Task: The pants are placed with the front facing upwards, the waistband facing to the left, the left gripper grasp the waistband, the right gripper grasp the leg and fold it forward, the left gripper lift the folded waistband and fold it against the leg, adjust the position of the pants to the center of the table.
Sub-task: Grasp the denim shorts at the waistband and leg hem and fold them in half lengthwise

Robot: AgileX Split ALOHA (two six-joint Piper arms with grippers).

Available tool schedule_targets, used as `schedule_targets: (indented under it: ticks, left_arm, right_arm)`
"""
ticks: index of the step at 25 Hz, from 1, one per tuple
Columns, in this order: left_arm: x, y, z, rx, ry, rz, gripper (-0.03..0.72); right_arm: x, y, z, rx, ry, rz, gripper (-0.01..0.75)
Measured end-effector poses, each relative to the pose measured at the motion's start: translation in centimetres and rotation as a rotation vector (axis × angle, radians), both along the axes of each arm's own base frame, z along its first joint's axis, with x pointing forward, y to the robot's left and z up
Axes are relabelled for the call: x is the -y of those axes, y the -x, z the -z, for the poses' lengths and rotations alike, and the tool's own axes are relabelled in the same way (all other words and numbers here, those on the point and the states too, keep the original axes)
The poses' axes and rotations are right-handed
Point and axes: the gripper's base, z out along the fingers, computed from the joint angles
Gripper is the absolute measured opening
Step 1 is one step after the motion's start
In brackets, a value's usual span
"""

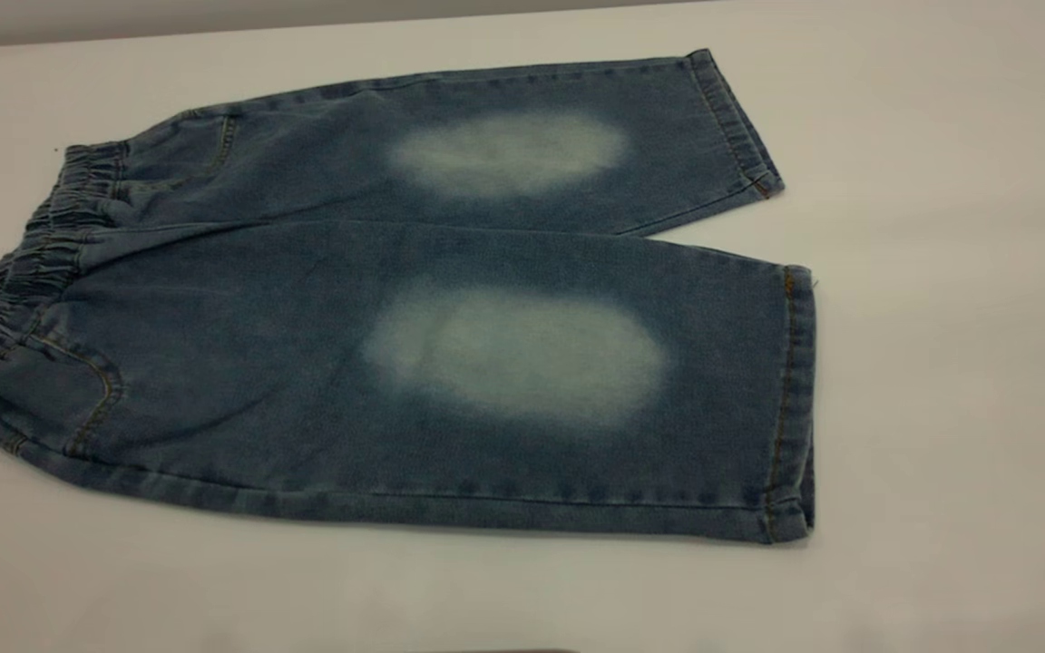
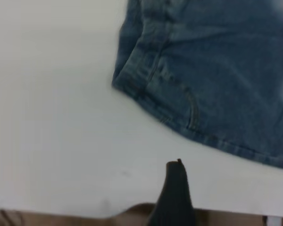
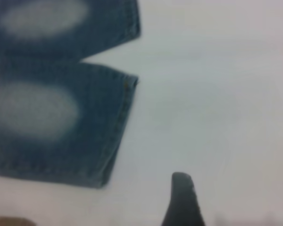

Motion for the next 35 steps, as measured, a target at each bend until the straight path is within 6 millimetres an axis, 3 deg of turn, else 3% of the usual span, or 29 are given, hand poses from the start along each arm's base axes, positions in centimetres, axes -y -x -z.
schedule_targets:
  ticks: [8, 12, 18, 23, 26, 35]
  left_arm:
    - [-1.6, -8.6, 2.4, -0.258, -0.047, -0.148, 0.549]
    - [-2.3, -12.4, 3.5, -0.327, -0.107, -0.165, 0.544]
    - [-3.4, -17.1, 7.3, -0.455, -0.119, -0.174, 0.510]
    - [-6.8, -18.6, 10.6, -0.550, -0.059, -0.240, 0.496]
    - [-7.8, -19.0, 12.5, -0.581, 0.031, -0.239, 0.496]
    - [-7.7, -21.1, 17.4, -0.547, 0.138, -0.164, 0.497]
  right_arm:
    - [-1.0, -7.5, 4.1, -0.204, -0.126, -0.063, 0.441]
    - [-1.5, -9.8, 6.0, -0.242, -0.199, -0.082, 0.441]
    - [-2.2, -11.7, 7.5, -0.234, -0.277, -0.112, 0.441]
    - [-2.3, -12.3, 7.5, -0.189, -0.291, -0.123, 0.441]
    - [-2.2, -12.5, 7.4, -0.167, -0.283, -0.119, 0.441]
    - [-2.1, -12.6, 7.3, -0.156, -0.276, -0.109, 0.441]
